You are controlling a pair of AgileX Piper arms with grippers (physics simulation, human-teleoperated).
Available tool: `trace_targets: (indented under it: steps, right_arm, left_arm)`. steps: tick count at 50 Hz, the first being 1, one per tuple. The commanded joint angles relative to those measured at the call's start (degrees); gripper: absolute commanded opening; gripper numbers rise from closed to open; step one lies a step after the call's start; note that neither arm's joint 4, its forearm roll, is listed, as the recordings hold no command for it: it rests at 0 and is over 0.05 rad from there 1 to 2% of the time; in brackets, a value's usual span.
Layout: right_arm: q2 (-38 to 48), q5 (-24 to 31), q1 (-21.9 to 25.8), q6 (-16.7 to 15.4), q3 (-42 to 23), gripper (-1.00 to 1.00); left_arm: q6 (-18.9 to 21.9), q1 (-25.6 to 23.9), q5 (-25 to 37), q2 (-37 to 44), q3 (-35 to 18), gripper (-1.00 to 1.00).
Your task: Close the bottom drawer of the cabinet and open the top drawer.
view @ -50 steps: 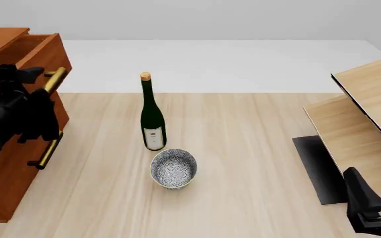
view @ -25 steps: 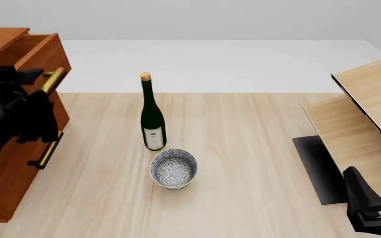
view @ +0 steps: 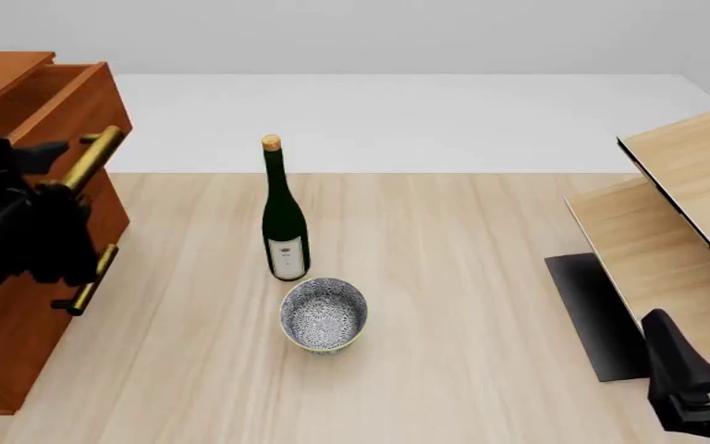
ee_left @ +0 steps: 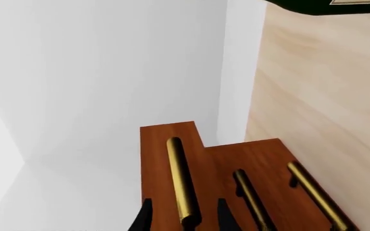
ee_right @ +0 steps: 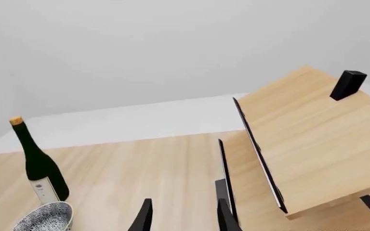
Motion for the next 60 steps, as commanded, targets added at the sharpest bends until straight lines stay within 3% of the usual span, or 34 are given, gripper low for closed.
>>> trace_targets:
  steps: [1,21,36,38,42,47,49,50,52,57,58,59,60]
  right_arm:
    - [0.0,0.1,-0.2,1.1,-0.1,1.00]
    - [-0.5,0.8,-0.7,4.2,-0.5,1.00]
    - [5.0,-3.9,-0.9,5.9,-1.3,1.00]
    - [6.8,-5.4,-1.1,6.1,-1.8,1.00]
    - [8.6,-6.9,-0.9,6.3,-2.0,1.00]
    - [9.4,-7.6,-0.4,6.4,-2.1,1.00]
    - [9.7,-7.8,-0.3,6.4,-2.1,1.00]
    - [9.7,-7.9,-0.3,6.3,-2.1,1.00]
    - [9.5,-7.7,-0.1,6.0,-2.1,1.00]
    - [8.6,-6.9,0.0,6.1,-2.0,1.00]
    - [8.5,-6.8,0.0,6.1,-2.0,1.00]
    - [8.5,-6.8,0.0,6.1,-1.9,1.00]
    - [8.0,-6.4,0.0,6.1,-1.9,1.00]
  left_arm:
    - [-0.3,0.4,1.7,-4.1,2.3,1.00]
    - [-2.1,-0.7,8.6,-15.0,4.9,1.00]
    - [-4.4,-1.2,16.2,-22.3,3.4,1.00]
    - [-7.2,-2.5,19.9,-21.9,0.4,1.00]
    - [-9.0,-3.0,23.0,-21.0,-3.5,1.00]
    - [-9.2,-0.8,25.0,-20.1,-8.4,1.00]
    - [-12.6,-1.7,28.0,-17.9,-13.4,1.00]
    - [-11.2,-0.8,27.2,-18.3,-13.0,1.00]
    - [-14.2,-2.0,30.2,-15.9,-17.0,1.00]
    - [-17.4,-2.4,35.0,-12.4,-23.9,1.00]
    - [-16.0,-1.8,34.3,-12.6,-23.3,1.00]
    - [-22.2,-3.6,38.9,-8.3,-29.7,1.00]
    - [-22.2,-3.6,39.0,-8.2,-29.9,1.00]
